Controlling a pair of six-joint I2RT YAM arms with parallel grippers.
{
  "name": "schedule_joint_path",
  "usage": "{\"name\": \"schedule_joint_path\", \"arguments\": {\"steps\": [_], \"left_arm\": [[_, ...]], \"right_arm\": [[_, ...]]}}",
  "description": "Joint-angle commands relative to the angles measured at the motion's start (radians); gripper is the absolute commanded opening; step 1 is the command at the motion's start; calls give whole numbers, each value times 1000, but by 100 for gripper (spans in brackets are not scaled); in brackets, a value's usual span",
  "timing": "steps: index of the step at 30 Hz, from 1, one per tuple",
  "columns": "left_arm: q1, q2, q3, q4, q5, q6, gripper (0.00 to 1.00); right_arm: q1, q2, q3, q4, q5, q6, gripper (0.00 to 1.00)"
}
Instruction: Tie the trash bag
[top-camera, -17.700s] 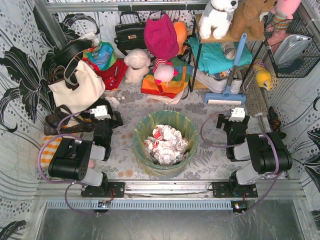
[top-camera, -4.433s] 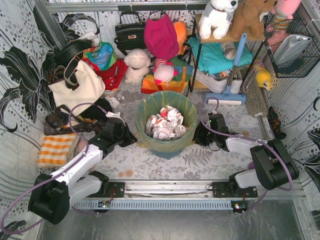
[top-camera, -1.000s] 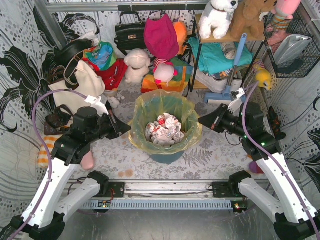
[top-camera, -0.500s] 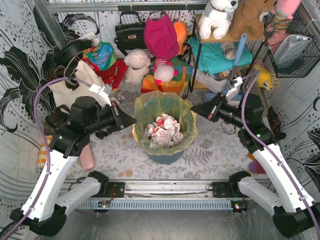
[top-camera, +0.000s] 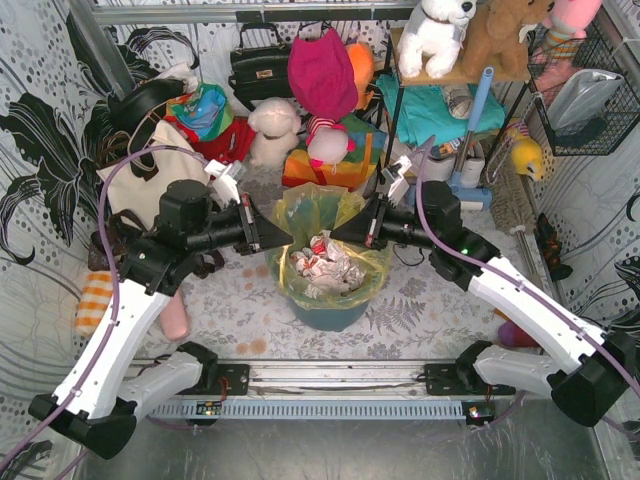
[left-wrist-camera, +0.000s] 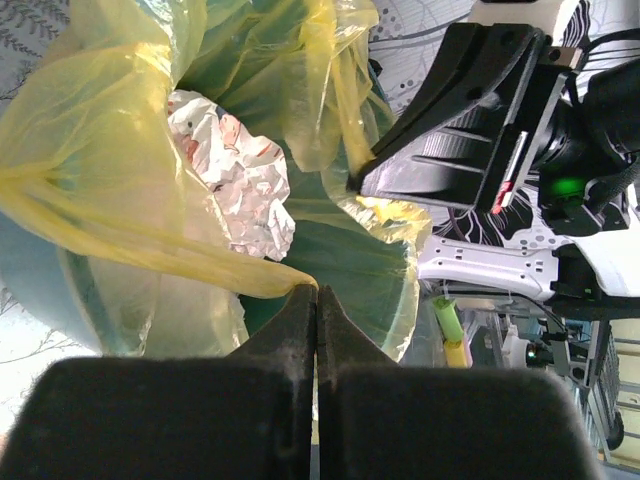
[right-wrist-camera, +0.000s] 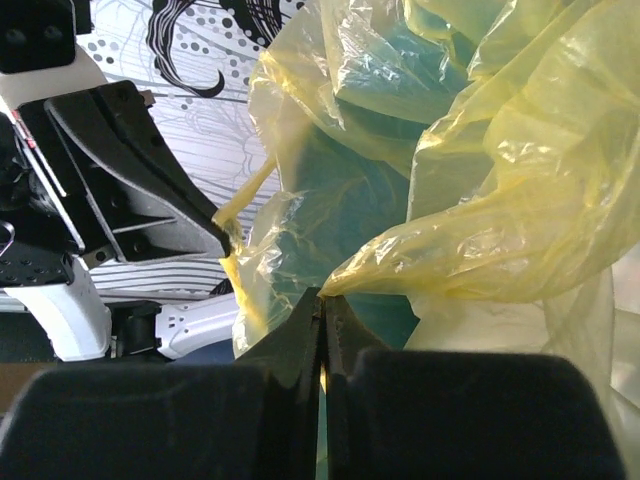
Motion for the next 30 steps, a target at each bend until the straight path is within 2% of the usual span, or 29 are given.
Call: {"name": "schedule_joint_path", "arguments": {"steps": [1, 10, 19, 25, 30], "left_arm": [[-3, 2, -32, 149, 79, -46, 0], [-60, 36, -45, 320, 70, -140, 0], [-76, 46, -36, 504, 99, -245, 0], [-74, 26, 34, 411, -23, -194, 0], [-74, 24, 144, 196, -280, -71, 0]], "right_arm": [[40, 34, 55, 103, 34, 0, 0], [92, 93, 93, 145, 51, 5, 0], [97, 80, 134, 140, 93, -3, 0], [97, 11, 165, 48, 214, -50, 0], [97, -61, 152, -10, 361, -70, 0]]}}
